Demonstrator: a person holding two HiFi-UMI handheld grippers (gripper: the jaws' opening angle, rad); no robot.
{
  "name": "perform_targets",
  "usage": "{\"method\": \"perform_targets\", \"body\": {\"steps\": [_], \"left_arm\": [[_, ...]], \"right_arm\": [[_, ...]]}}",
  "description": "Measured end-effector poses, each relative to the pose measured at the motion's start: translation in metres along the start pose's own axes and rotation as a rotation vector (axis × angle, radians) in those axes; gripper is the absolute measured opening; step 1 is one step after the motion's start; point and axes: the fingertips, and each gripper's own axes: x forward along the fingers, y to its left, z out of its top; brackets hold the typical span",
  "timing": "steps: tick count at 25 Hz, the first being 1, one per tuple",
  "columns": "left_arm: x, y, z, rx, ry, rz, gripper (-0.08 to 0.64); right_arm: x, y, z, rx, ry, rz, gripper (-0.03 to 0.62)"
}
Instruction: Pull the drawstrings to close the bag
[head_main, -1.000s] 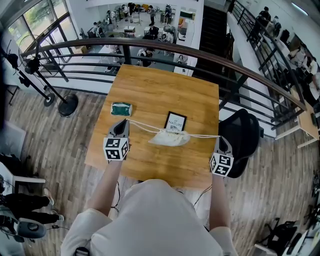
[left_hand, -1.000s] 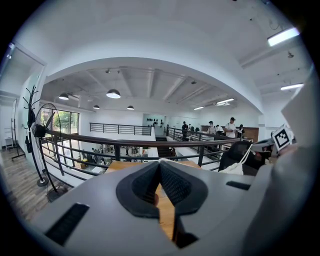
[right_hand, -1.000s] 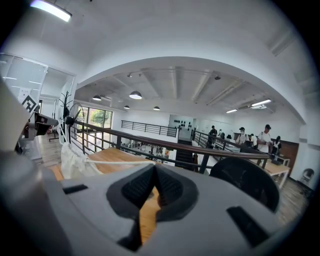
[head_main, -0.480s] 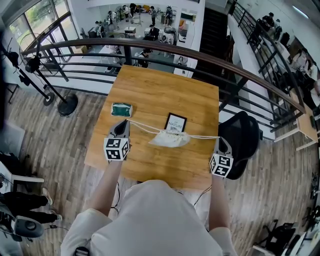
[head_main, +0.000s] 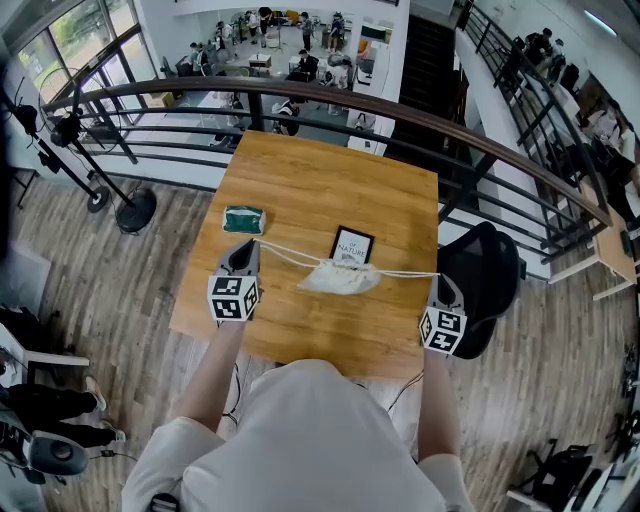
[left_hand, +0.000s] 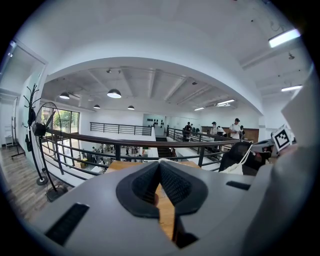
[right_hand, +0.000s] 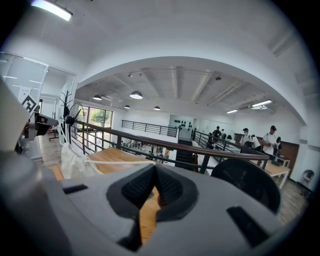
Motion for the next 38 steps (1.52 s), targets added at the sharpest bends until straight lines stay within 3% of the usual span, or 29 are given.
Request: {"method": "perform_targets", "body": {"steps": [38], "left_arm": [[-0.0022,-0.0019,-0.0008,-0.001,0.006,-0.006,-0.005]], "right_arm": [[-0.0045,0.0019,-0.0031,-0.01,0.013,-0.003,0.003]]}}
